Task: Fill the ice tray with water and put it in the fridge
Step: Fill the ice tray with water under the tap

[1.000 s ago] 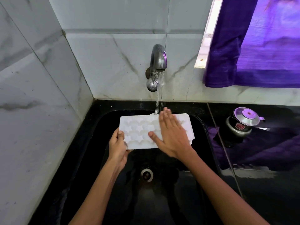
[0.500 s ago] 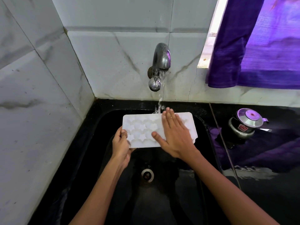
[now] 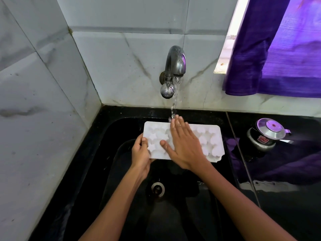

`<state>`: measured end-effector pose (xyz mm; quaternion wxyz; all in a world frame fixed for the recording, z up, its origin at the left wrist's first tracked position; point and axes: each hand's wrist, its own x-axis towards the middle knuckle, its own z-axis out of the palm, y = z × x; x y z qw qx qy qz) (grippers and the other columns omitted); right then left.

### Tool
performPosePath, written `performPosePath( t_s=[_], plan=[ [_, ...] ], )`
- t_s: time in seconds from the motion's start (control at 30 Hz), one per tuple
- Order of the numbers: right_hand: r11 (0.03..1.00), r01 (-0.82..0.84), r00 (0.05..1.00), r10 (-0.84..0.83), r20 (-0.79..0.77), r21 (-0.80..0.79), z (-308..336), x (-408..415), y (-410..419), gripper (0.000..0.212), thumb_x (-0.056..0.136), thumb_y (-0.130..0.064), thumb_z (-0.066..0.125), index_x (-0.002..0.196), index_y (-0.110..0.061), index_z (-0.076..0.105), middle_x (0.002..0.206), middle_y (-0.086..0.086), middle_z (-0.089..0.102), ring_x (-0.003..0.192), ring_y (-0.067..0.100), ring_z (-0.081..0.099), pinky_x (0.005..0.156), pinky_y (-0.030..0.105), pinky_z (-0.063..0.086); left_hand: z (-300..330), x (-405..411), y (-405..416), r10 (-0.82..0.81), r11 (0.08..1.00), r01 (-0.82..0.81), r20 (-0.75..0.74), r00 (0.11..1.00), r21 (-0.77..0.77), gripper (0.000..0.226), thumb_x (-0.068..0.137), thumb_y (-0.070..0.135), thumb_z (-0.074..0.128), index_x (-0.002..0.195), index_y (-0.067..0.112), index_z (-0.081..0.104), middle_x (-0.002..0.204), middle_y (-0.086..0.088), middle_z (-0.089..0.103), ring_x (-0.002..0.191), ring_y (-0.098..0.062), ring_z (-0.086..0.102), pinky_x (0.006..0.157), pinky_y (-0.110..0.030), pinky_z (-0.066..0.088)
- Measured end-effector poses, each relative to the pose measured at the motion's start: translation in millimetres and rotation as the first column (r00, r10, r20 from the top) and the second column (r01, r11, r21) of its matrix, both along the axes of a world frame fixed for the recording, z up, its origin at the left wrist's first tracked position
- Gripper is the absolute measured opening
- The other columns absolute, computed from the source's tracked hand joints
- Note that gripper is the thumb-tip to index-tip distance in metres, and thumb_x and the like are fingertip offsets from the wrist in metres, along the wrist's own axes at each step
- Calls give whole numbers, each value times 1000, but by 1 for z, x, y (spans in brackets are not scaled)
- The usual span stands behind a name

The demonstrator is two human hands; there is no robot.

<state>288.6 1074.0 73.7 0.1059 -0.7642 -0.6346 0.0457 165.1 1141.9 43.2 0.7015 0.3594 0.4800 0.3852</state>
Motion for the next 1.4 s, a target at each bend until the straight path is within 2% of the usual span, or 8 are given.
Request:
performPosePath(
  t_s=[0.17, 0.4, 0.57, 0.77, 0.87, 1.07, 1.27, 1.4],
  plan=[
    [986, -166, 986, 166, 25, -17, -9, -14, -17, 86, 87, -67, 0, 150, -8, -7, 158, 8, -12, 145, 17, -16, 119, 32, -8, -1, 3, 7, 73, 997, -73, 23, 997, -12, 34, 102, 22, 34, 133, 17, 46, 117, -7, 63, 95, -20, 65, 66, -32, 54],
    [999, 52, 999, -52, 5, -12, -4, 1, -6, 97, 77, -70, -15, 149, -6, -9, 157, 10, -16, 142, 16, -21, 114, 28, -16, -2, 1, 9, 28, 999, -27, 25, 999, -17, 33, 102, 25, 33, 132, 21, 46, 110, -2, 65, 97, -20, 65, 73, -41, 56],
    [996, -78, 997, 79, -1, 51, -4, -23, 8, 83, 90, -61, 2, 150, -4, 0, 159, 12, -6, 146, 19, -12, 117, 30, -10, 1, 13, -3, -57, 998, 56, 60, 997, 18, 30, 100, 21, 38, 127, 17, 51, 112, -6, 65, 102, -23, 64, 87, -39, 53],
    [989, -136, 991, 135, 14, 64, -14, -17, -13, 76, 90, -58, -7, 150, -11, -2, 159, 8, -3, 146, 16, -9, 117, 29, -9, -1, 8, 7, 9, 1000, -9, 94, 996, -6, 31, 102, 21, 34, 128, 17, 49, 109, -4, 66, 92, -18, 66, 61, -27, 57],
    [996, -48, 999, 46, 30, 69, -14, -8, -11, 71, 93, -52, -5, 150, -10, 0, 159, 7, 0, 146, 15, -9, 116, 29, -11, 0, 9, 7, -15, 999, 21, 124, 992, -45, 32, 102, 23, 34, 129, 16, 49, 113, -7, 66, 93, -21, 66, 65, -32, 59],
    [986, 44, 992, -62, 109, 164, -6, -12, 23, 65, 94, -38, 14, 146, -1, 28, 153, 17, 27, 144, 28, 21, 118, 39, 9, 3, 21, -9, -201, 978, 207, 171, 965, -20, 31, 100, 24, 39, 126, 16, 54, 113, -11, 68, 95, -24, 68, 68, -34, 58],
    [979, -173, 978, 158, 135, 108, -8, -22, 26, 64, 94, -36, 9, 145, -6, 33, 153, 10, 33, 147, 25, 14, 120, 39, 8, -2, 22, -11, -231, 961, 267, 336, 913, -64, 39, 93, 30, 45, 129, 19, 52, 121, -9, 65, 108, -22, 63, 89, -34, 53],
    [959, -281, 957, 277, 81, 41, -13, -21, 12, 64, 94, -38, 3, 150, -11, 16, 159, 5, 12, 147, 17, 1, 120, 32, -2, -3, 19, 2, -156, 966, 221, 379, 912, -134, 26, 98, 24, 41, 119, 22, 56, 101, -5, 71, 87, -14, 70, 73, -24, 58]
  ],
)
